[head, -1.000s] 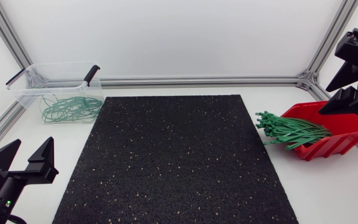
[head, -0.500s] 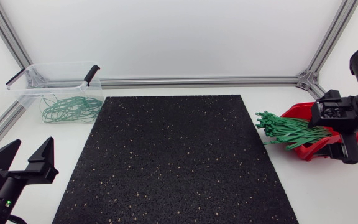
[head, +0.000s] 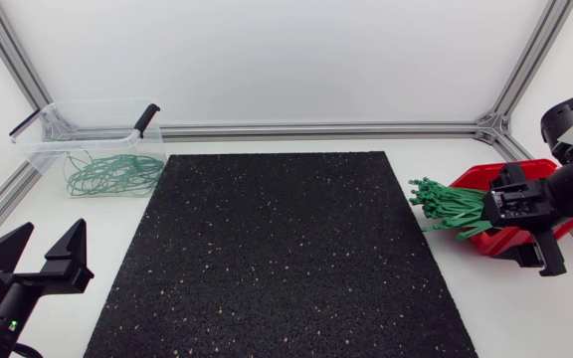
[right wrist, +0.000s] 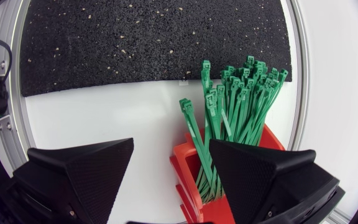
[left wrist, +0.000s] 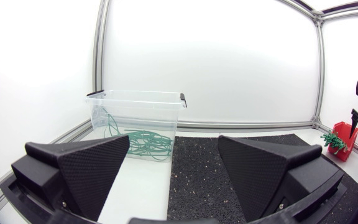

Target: Take a green cable tie from the red box, thread the tail through the head to close it, then place it in the transparent bin on the left.

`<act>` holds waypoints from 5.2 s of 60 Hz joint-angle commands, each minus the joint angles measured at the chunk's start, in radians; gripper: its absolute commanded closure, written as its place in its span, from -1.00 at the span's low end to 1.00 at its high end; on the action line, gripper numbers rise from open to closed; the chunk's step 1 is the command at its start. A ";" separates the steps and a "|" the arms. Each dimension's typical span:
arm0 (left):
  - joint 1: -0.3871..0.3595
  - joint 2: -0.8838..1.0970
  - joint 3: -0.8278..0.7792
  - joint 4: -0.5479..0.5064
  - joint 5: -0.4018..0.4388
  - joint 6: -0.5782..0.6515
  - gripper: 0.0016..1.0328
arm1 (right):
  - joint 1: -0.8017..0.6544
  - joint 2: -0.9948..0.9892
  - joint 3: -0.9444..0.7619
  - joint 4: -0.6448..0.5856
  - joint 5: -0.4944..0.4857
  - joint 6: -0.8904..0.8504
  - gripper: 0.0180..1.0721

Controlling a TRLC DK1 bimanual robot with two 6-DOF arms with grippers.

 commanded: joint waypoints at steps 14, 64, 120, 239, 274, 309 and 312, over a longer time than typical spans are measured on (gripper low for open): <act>-0.005 -0.008 -0.039 -0.020 -0.008 -0.020 -0.92 | 0.026 0.045 -0.073 0.083 0.020 -0.023 -0.09; -0.008 -0.008 -0.039 -0.022 -0.008 -0.020 -0.92 | 0.065 0.077 -0.123 0.234 0.044 -0.001 0.41; -0.017 -0.008 -0.039 -0.023 -0.008 -0.020 -0.92 | 0.078 0.022 -0.143 0.244 0.044 0.000 0.53; -0.016 -0.008 -0.038 -0.026 -0.008 -0.020 -0.92 | 0.072 -0.110 -0.188 0.319 0.064 0.005 0.89; -0.017 -0.008 -0.038 -0.026 -0.008 -0.020 -0.92 | 0.051 -0.138 -0.303 0.273 0.092 -0.060 0.89; -0.017 -0.008 -0.038 -0.026 -0.008 -0.020 -0.92 | 0.043 -0.170 -0.327 0.293 0.095 -0.076 0.27; -0.017 -0.008 -0.038 -0.026 -0.008 -0.020 -0.92 | 0.043 -0.170 -0.327 0.293 0.094 -0.078 0.27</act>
